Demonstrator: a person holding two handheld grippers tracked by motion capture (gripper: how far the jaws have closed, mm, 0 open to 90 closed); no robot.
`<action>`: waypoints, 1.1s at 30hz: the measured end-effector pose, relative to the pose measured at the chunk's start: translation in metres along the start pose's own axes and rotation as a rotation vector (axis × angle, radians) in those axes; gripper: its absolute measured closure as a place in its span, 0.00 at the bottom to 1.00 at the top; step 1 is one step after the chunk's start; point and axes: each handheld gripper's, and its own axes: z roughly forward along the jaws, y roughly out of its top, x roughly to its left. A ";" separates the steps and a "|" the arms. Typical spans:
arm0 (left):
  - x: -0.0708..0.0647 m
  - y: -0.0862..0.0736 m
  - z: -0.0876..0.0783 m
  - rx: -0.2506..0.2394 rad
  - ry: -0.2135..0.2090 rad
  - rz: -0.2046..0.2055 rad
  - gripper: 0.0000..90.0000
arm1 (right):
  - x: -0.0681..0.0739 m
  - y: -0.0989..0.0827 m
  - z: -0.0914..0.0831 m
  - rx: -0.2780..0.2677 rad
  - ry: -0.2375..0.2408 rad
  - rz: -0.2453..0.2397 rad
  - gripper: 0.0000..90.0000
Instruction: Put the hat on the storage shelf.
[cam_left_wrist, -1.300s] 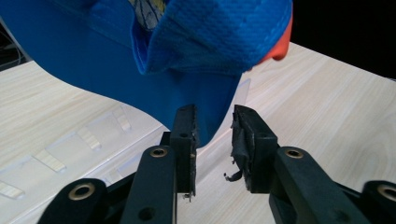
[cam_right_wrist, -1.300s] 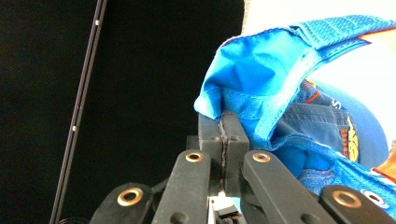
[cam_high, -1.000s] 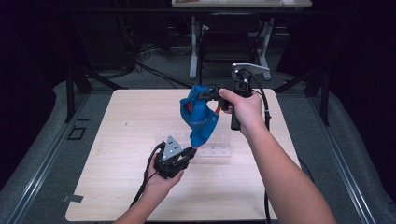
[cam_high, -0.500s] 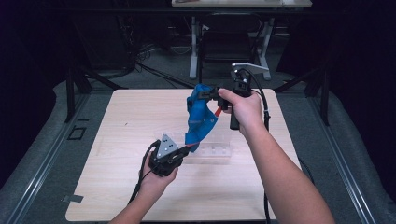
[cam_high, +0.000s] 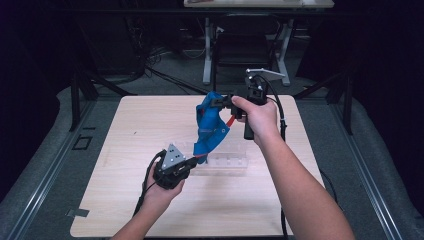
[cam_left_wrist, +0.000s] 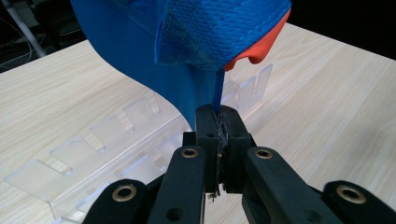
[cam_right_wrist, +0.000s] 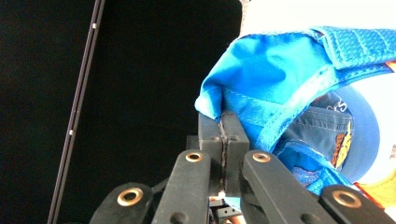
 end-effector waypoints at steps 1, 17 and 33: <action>0.001 -0.001 0.000 0.003 0.001 0.004 0.99 | 0.000 0.000 0.001 0.000 -0.004 0.001 1.00; 0.006 -0.011 0.007 0.042 -0.018 0.005 0.99 | -0.012 -0.002 0.006 0.017 -0.036 0.004 1.00; 0.005 -0.023 0.019 0.073 -0.003 -0.002 0.99 | -0.025 -0.004 0.014 0.031 -0.097 -0.004 1.00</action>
